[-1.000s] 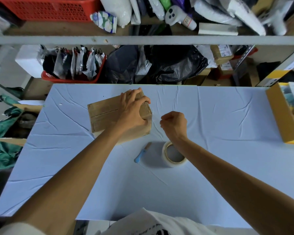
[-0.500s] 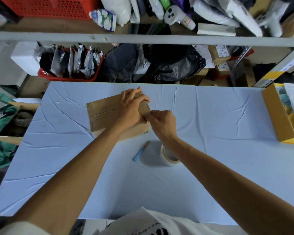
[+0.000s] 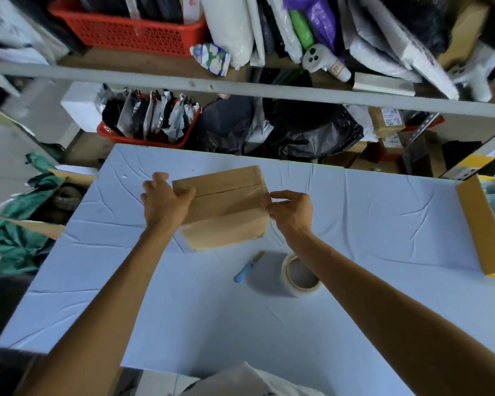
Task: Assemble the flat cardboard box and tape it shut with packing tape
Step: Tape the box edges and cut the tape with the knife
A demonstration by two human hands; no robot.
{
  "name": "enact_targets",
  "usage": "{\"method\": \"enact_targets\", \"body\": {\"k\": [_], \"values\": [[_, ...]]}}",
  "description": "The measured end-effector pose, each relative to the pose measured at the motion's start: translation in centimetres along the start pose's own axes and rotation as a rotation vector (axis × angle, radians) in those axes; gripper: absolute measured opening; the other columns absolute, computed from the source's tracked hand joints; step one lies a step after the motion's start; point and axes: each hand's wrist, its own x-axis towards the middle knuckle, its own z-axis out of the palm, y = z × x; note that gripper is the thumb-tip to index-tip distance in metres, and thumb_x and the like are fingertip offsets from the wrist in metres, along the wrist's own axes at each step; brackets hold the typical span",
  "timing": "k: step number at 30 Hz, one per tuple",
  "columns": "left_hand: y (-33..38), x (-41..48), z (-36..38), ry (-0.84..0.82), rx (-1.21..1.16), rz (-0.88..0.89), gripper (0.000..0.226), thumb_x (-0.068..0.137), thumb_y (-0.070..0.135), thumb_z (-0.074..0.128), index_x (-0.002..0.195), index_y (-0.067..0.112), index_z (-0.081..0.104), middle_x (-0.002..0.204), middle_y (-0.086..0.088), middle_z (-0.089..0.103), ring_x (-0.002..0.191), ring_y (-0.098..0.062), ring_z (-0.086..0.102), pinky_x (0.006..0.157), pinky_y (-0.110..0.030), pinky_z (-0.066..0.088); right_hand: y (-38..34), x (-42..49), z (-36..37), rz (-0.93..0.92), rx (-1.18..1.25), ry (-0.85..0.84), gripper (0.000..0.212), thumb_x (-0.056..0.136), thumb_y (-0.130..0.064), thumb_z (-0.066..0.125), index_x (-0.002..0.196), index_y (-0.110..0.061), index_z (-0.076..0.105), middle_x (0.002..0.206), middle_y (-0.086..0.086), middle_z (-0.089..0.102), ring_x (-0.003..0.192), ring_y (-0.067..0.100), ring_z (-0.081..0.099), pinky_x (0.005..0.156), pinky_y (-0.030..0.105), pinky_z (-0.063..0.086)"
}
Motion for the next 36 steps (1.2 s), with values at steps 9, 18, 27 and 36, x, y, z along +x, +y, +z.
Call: {"method": "enact_targets", "body": {"k": [9, 18, 27, 36], "values": [[-1.2, -0.8, 0.1, -0.155, -0.314, 0.007, 0.045, 0.077, 0.037, 0.076, 0.109, 0.02, 0.05, 0.102, 0.006, 0.056, 0.087, -0.014, 0.055, 0.065, -0.024, 0.045, -0.4, 0.2, -2.6, -0.159, -0.182, -0.151, 0.057, 0.073, -0.001, 0.074, 0.128, -0.011, 0.06, 0.079, 0.01, 0.073, 0.079, 0.022, 0.07, 0.084, 0.034, 0.055], [1.2, 0.1, 0.9, -0.199, -0.432, 0.113, 0.067, 0.067, 0.023, 0.085, 0.121, 0.029, 0.046, 0.111, 0.006, 0.056, 0.084, -0.011, 0.061, 0.061, -0.02, 0.048, -1.8, 0.7, -5.4, -0.266, -0.082, -0.129, 0.058, 0.073, 0.004, 0.073, 0.123, -0.023, 0.063, 0.099, 0.014, 0.07, 0.095, 0.032, 0.067, 0.083, 0.045, 0.054], [2.9, 0.7, 1.5, -0.261, -0.686, 0.038, 0.015, 0.079, 0.029, 0.067, 0.083, 0.02, 0.057, 0.083, -0.001, 0.061, 0.078, -0.018, 0.056, 0.06, -0.026, 0.042, -1.6, 0.4, -6.0, -0.22, 0.029, 0.007, 0.044, 0.083, -0.029, 0.071, 0.119, -0.006, 0.06, 0.089, 0.01, 0.067, 0.083, 0.028, 0.068, 0.079, 0.048, 0.058], [2.0, -0.6, 2.0, -0.236, -0.62, 0.074, 0.034, 0.073, 0.022, 0.08, 0.084, 0.013, 0.049, 0.1, -0.001, 0.065, 0.094, -0.023, 0.064, 0.08, -0.038, 0.049, -1.5, 0.4, -6.2, -0.265, -0.05, 0.049, 0.025, 0.081, -0.025, 0.073, 0.1, -0.011, 0.065, 0.096, 0.001, 0.07, 0.083, 0.016, 0.065, 0.065, 0.029, 0.051]]}}
